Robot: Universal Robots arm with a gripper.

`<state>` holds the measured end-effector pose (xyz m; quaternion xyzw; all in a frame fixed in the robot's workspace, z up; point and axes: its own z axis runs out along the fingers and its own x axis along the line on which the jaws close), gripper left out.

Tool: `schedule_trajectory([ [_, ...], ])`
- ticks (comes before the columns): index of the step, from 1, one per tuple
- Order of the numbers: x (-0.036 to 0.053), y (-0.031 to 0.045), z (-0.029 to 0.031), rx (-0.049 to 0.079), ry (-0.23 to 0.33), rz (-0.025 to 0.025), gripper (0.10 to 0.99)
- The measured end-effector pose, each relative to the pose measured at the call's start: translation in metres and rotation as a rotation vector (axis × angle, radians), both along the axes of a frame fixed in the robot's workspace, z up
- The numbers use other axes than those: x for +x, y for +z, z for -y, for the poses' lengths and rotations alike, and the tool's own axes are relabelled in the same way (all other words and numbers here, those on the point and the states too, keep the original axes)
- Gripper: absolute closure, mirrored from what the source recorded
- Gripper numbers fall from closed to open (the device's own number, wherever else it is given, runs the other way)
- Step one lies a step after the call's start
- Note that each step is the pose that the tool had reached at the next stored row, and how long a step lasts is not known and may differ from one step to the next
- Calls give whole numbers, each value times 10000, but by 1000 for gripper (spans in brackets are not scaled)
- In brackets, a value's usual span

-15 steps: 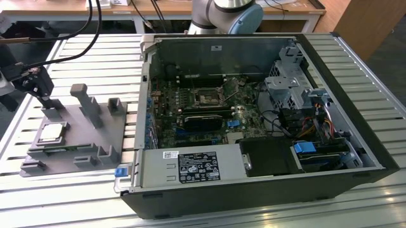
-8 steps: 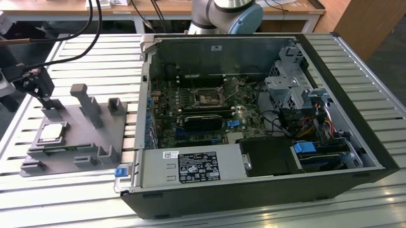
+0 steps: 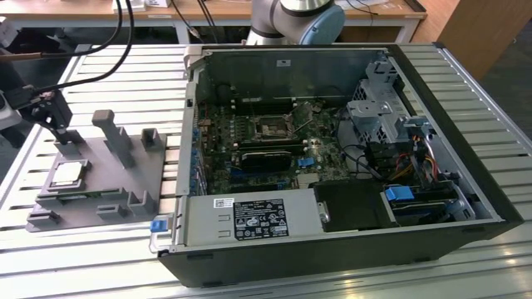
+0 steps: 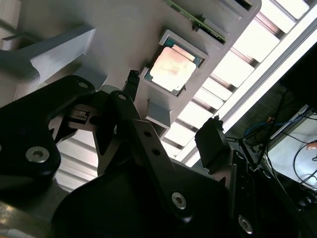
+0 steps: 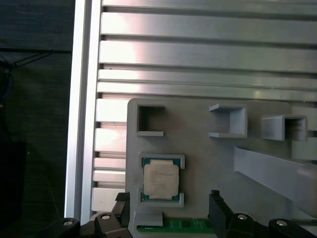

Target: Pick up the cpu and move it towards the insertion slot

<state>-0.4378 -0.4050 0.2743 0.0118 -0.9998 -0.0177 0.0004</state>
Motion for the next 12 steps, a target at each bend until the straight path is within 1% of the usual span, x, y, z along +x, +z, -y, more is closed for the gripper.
schedule_trajectory([
  [12, -1, -73, 0, -1, 0, -1, 353],
])
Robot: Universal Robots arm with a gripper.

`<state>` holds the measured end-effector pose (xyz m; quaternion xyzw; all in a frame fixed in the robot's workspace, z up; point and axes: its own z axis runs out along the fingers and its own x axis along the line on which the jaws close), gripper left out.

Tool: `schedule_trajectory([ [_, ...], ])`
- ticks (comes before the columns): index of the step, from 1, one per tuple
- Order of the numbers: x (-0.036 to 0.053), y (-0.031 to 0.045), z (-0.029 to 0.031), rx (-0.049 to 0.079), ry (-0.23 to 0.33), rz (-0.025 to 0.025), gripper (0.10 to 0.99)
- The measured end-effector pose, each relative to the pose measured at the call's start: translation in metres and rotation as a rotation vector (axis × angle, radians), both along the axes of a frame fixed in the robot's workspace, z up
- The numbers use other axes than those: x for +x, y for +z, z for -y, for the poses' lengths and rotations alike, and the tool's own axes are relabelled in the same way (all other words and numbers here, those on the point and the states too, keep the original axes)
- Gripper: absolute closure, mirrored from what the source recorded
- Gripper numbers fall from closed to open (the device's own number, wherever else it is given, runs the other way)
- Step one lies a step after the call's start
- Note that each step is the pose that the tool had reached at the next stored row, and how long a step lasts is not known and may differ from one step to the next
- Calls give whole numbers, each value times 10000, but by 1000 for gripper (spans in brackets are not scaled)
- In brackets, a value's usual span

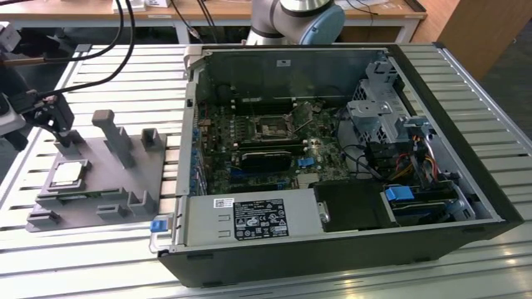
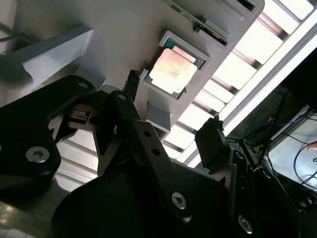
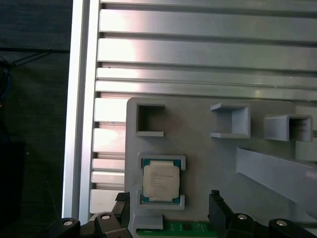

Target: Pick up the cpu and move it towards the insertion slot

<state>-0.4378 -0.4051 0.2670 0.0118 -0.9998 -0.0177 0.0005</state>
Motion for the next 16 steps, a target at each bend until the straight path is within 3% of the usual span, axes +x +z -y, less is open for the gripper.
schedule_trajectory([
  [16, 0, -82, 0, 1, 0, 1, 353],
])
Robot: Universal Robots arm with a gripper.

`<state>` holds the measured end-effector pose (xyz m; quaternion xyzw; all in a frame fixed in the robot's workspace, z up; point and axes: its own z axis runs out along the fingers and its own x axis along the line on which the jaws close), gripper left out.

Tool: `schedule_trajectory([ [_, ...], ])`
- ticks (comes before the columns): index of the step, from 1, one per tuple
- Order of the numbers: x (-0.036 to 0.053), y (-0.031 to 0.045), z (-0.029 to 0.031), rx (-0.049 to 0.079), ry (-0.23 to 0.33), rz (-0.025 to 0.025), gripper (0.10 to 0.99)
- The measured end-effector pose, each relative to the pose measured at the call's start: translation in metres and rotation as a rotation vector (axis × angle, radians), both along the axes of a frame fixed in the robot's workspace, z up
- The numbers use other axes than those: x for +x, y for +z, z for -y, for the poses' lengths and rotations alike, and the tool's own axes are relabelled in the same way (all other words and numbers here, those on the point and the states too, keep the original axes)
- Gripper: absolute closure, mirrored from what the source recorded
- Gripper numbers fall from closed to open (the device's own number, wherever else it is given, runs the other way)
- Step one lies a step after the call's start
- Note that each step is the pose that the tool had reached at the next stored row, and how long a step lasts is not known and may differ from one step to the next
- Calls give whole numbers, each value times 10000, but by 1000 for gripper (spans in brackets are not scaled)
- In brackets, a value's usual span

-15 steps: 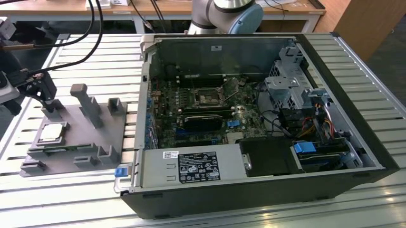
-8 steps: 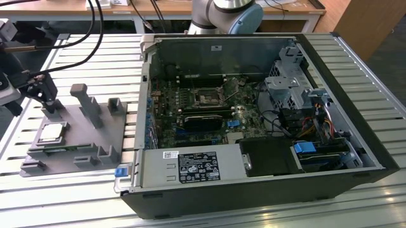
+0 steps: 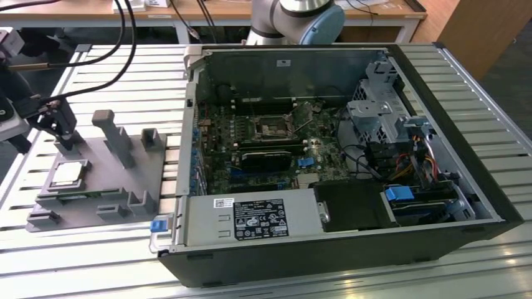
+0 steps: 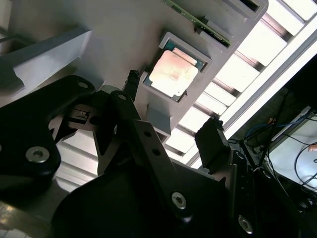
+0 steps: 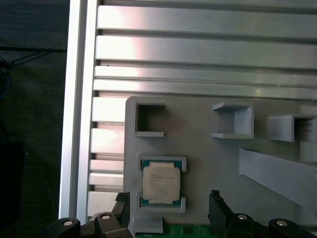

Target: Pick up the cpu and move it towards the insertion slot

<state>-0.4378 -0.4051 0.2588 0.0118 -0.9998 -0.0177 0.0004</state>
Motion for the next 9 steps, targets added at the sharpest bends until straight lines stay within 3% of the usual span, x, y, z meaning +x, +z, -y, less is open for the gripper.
schedule_trajectory([
  [9, 0, -55, 0, 1, 0, 0, 353],
])
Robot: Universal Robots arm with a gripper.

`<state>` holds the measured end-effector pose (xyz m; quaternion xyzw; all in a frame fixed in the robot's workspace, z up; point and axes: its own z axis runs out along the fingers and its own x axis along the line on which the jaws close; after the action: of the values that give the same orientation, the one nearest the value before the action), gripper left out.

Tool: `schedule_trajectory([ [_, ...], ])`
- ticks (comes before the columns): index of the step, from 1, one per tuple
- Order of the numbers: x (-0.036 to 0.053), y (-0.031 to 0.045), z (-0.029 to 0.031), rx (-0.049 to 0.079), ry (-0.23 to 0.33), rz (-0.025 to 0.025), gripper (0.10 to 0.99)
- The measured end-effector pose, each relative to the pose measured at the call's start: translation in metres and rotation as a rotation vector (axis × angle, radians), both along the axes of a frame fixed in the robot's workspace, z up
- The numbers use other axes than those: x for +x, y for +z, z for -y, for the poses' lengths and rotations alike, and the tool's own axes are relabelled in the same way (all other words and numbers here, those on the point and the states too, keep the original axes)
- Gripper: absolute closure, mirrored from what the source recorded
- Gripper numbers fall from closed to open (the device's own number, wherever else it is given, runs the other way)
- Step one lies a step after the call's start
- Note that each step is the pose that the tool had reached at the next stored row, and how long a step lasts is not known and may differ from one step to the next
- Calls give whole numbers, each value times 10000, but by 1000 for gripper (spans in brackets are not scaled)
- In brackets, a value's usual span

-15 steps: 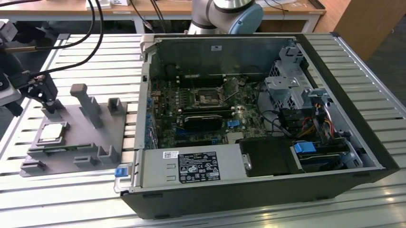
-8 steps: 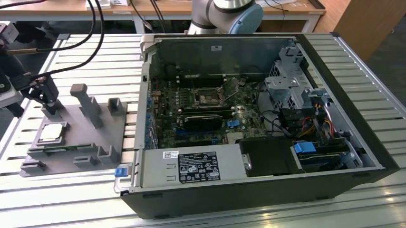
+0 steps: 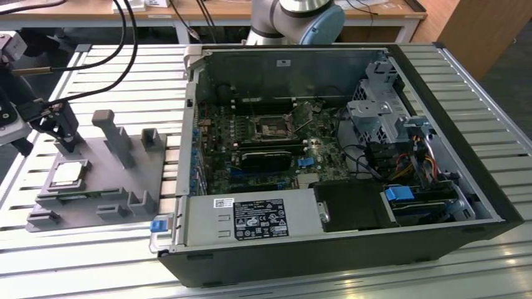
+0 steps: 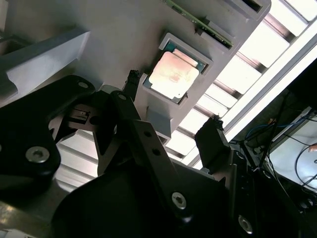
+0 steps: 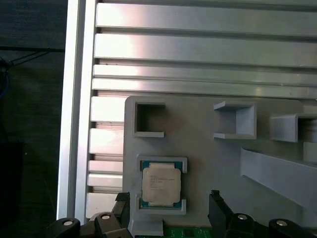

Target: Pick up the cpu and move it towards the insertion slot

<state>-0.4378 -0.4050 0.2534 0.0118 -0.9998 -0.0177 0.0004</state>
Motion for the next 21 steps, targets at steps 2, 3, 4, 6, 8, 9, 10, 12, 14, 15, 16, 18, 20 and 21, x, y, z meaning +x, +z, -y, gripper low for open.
schedule_trajectory([
  [2, 0, -12, 0, 0, 0, 0, 353],
  [3, 0, -17, 0, 0, 0, 0, 353],
  [4, 0, -22, 0, -1, 0, -1, 353],
  [6, 0, -33, 0, -1, 0, -1, 353],
  [8, 0, -44, 0, -1, 0, -1, 353],
  [9, 0, -50, 0, -1, 0, -1, 353],
  [10, 0, -56, 0, -1, -1, 0, 353],
  [12, 0, -67, 0, -1, 0, -1, 353],
  [14, 0, -79, 0, -1, 0, -1, 353],
  [15, 0, -85, 0, -1, 0, -1, 353],
  [16, 0, -93, 0, 0, 0, -1, 353],
  [18, 0, -108, 0, -1, 0, 0, 353],
  [20, 0, -121, 0, 0, -1, 0, 353],
  [21, -1, -130, 1, 0, -1, -1, 353],
])
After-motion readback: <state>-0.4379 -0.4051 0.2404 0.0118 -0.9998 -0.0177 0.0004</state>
